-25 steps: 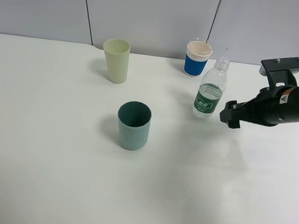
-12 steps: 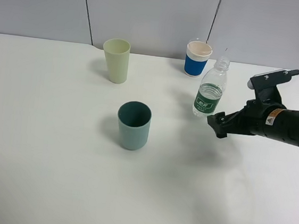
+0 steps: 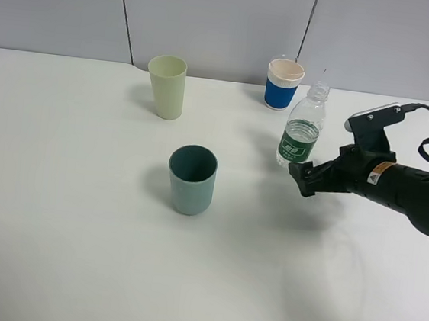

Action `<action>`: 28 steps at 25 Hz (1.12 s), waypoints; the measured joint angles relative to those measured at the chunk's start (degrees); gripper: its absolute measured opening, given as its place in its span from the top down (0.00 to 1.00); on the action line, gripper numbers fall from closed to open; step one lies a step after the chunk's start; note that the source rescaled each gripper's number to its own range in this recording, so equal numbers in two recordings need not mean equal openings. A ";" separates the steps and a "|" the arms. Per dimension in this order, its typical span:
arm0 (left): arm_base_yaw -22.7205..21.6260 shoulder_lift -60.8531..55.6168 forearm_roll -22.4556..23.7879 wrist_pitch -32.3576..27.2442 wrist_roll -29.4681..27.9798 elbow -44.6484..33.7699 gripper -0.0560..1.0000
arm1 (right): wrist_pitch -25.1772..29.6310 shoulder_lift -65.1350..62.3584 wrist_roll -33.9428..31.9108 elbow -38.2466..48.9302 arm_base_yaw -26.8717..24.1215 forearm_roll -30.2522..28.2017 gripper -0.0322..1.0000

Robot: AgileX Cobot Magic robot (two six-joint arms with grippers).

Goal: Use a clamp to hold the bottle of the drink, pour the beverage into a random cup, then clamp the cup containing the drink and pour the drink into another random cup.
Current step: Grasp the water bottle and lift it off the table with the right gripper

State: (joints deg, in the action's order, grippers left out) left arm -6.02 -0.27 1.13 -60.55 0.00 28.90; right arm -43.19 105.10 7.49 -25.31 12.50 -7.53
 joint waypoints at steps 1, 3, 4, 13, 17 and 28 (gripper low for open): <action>0.00 0.00 0.00 0.00 0.00 0.00 0.18 | -1.51 0.42 0.00 0.00 0.00 0.00 0.00; 0.00 0.00 0.00 0.00 0.00 0.00 0.18 | -4.94 1.55 0.00 0.01 0.00 0.00 0.00; 0.00 0.00 0.00 0.00 0.00 0.00 0.18 | -6.79 2.11 0.00 0.01 0.00 0.00 0.00; 0.00 0.00 0.00 0.00 0.00 0.00 0.18 | -17.14 6.13 1.07 0.01 0.00 0.00 0.00; 0.00 0.00 0.00 0.00 0.00 0.00 0.18 | -20.60 8.65 1.07 0.01 0.00 0.00 0.00; 0.00 0.00 0.00 0.00 0.00 0.00 0.18 | -24.48 9.61 1.01 -0.61 0.00 -0.78 0.00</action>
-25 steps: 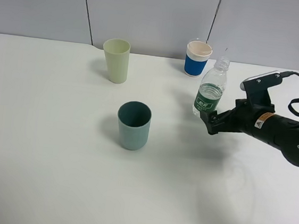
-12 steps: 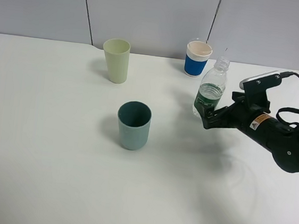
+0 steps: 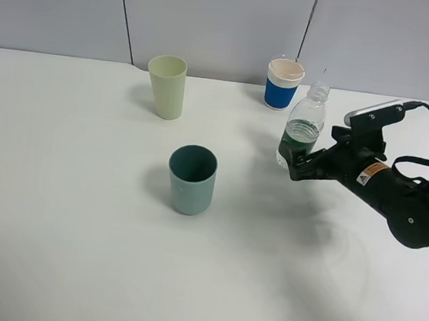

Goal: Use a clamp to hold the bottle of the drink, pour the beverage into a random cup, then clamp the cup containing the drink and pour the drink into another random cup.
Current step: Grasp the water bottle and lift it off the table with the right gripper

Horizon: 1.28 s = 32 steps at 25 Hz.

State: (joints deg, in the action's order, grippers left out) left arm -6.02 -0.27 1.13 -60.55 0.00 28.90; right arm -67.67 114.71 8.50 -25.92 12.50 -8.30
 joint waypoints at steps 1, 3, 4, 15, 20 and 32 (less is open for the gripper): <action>0.00 0.00 0.00 0.00 0.00 0.00 0.18 | 0.00 0.00 -0.06 -0.38 0.00 -0.79 0.00; 0.00 0.00 0.00 0.00 0.00 0.00 0.18 | 0.05 0.00 -0.06 -1.06 0.00 -1.55 0.00; 0.00 0.00 0.00 0.00 0.00 0.00 0.18 | 0.19 0.00 -0.06 -1.41 0.00 -1.74 0.00; 0.00 0.00 0.00 0.00 0.00 0.00 0.18 | 5.31 0.04 -0.10 -7.01 0.00 -2.27 0.00; 0.00 0.00 0.00 0.00 0.00 0.00 0.18 | 7.67 0.04 -0.10 -8.82 0.00 -3.52 0.00; 0.00 0.00 0.00 0.00 0.00 0.00 0.18 | 8.10 0.04 -0.10 -8.82 0.00 -4.16 0.38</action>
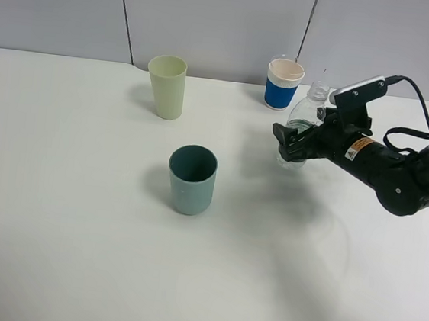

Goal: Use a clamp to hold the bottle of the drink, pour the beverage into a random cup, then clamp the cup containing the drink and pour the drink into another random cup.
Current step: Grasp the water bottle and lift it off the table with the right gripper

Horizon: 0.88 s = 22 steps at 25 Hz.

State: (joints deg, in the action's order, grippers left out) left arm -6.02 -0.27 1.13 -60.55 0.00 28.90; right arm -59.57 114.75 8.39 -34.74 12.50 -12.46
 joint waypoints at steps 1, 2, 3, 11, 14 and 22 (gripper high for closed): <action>0.00 0.00 0.00 0.00 0.00 0.00 0.18 | 0.08 0.00 0.00 0.00 0.00 0.00 0.52; 0.00 0.00 0.00 0.00 0.00 0.00 0.18 | 0.09 0.00 0.00 0.00 0.00 0.00 0.69; 0.00 0.00 0.00 0.00 0.00 0.00 0.18 | 0.31 0.00 0.00 0.00 0.00 -0.07 0.89; 0.00 0.00 0.00 0.00 0.00 0.00 0.18 | 0.57 0.00 -0.08 0.00 0.00 0.17 0.97; 0.00 0.00 0.00 0.00 0.00 0.00 0.18 | 0.57 0.00 -0.08 0.00 0.00 0.17 0.97; 0.00 0.00 0.00 0.00 0.00 0.00 0.18 | 1.47 -0.46 -0.59 0.00 0.00 -2.04 0.97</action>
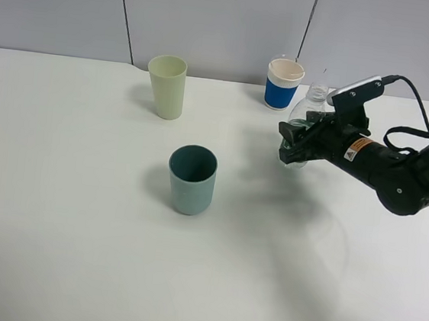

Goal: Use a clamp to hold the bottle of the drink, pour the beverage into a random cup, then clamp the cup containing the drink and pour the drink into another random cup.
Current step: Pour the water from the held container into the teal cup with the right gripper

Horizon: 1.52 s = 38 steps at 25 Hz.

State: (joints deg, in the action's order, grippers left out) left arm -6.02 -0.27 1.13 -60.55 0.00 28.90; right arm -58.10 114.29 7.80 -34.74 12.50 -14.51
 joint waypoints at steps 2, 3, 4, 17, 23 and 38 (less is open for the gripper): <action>0.00 0.00 0.00 0.00 0.00 0.00 0.18 | 1.73 -0.94 -0.78 0.00 0.00 -0.09 0.97; 0.00 0.00 0.00 0.00 0.00 0.00 0.18 | 2.95 -1.37 -0.93 0.00 0.00 -0.09 0.97; 0.00 0.00 0.00 0.00 0.00 0.00 0.18 | 4.99 -2.45 -1.00 0.00 0.00 -0.09 0.97; 0.00 0.00 0.00 0.00 0.00 0.00 0.18 | 16.57 -10.31 -1.23 -3.50 4.12 -0.54 0.97; 0.00 0.00 0.00 0.00 0.00 0.00 0.18 | 20.70 -10.94 0.94 -6.83 7.48 -0.54 0.97; 0.00 0.00 0.00 0.00 0.00 0.00 0.18 | 25.53 -10.94 12.06 -12.33 14.56 -1.99 0.97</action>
State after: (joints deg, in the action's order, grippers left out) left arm -6.02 -0.27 1.13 -60.55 0.00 28.90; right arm -32.57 103.35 19.86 -47.07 27.05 -16.50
